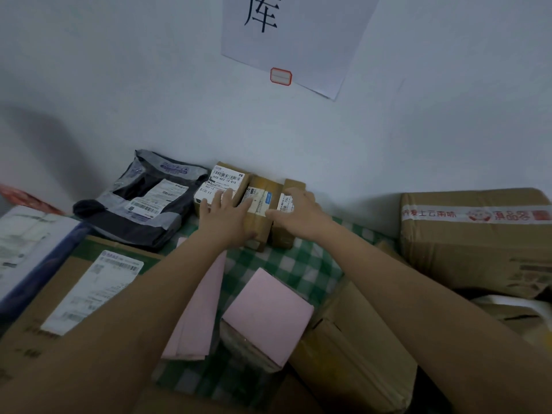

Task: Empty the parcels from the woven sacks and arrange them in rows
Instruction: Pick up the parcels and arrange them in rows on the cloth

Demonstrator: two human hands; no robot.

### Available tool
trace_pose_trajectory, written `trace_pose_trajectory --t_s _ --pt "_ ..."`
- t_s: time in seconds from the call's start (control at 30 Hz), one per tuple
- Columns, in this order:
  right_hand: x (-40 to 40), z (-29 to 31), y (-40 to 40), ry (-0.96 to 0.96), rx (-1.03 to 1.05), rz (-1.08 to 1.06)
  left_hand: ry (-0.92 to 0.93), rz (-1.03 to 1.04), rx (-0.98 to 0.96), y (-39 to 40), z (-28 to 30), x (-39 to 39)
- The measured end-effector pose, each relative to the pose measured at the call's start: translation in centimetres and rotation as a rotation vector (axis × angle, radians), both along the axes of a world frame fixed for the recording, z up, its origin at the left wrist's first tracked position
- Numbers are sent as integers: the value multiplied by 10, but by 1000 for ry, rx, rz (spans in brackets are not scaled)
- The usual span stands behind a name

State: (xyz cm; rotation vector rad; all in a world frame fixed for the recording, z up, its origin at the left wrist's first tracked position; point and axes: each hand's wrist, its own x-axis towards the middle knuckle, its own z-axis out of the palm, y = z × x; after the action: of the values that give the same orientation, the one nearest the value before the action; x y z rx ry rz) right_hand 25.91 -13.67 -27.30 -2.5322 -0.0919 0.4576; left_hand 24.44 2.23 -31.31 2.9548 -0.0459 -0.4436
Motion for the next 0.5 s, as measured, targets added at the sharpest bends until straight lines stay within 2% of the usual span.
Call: trace_pose_trajectory --t_s 0.07,0.2,0.33,0.4,0.5 --pt "-18 17 4 12 59 77 -9 24 -114 4 14 -13" --pt "-52 43 8 58 80 220 58 109 -539 11 33 -39" --pt "-84 68 8 172 -25 457 35 198 -633 22 44 -68" --pt "-99 74 10 166 -7 482 15 250 -694 25 51 -82" --pt "-115 74 16 183 -38 474 23 404 -898 27 66 -102"
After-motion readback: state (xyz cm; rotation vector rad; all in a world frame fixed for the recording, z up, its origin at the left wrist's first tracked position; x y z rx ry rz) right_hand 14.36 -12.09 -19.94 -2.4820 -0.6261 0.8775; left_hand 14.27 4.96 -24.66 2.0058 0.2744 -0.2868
